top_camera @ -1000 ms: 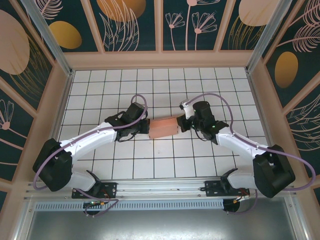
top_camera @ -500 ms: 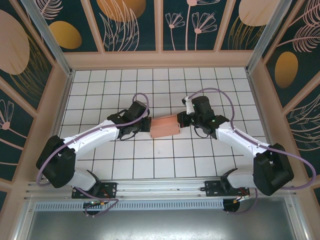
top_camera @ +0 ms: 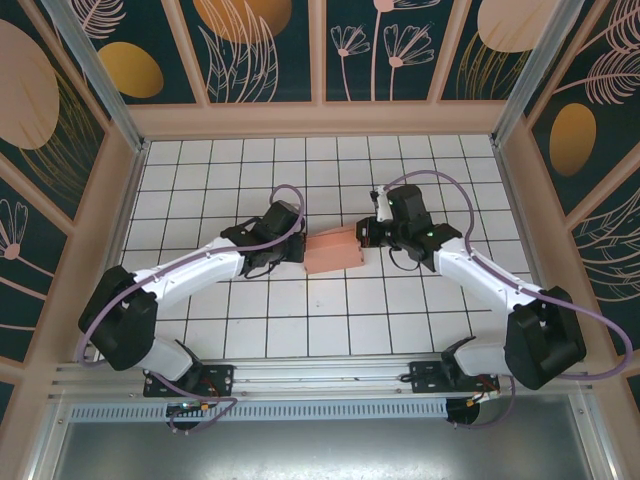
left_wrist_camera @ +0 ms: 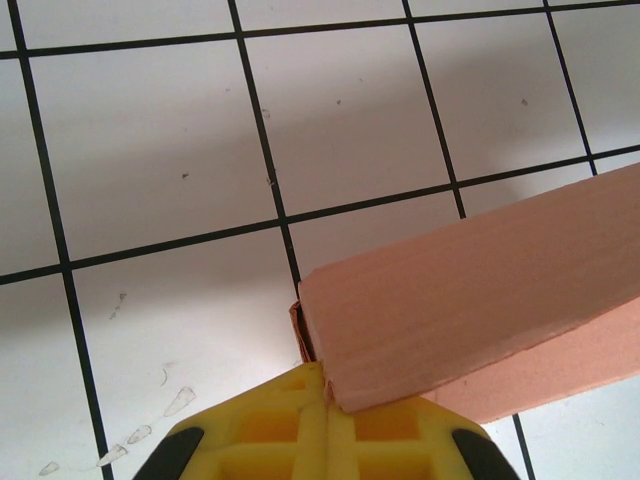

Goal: Fold the paper box

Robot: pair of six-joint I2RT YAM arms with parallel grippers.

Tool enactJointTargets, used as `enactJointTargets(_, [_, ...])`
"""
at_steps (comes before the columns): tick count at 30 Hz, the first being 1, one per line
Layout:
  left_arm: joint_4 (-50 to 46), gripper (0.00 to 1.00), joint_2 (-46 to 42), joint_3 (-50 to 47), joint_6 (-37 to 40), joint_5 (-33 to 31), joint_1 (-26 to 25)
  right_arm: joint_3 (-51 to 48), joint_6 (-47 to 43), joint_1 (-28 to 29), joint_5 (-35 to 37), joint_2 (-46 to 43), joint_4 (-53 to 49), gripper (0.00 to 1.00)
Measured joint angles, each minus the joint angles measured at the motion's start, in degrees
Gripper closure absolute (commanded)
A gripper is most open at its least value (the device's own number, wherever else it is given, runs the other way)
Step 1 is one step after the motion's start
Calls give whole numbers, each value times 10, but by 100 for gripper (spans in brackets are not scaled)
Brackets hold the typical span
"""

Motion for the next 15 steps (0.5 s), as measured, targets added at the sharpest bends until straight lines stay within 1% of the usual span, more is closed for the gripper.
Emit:
enactJointTargets(8, [0,97,15,12,2,-21,-10,0,18,-13,-10,0,-4,100])
enactJointTargets(15, [2,97,24,23,6,-21,-18,21,40,-40,-31,12,-56,100])
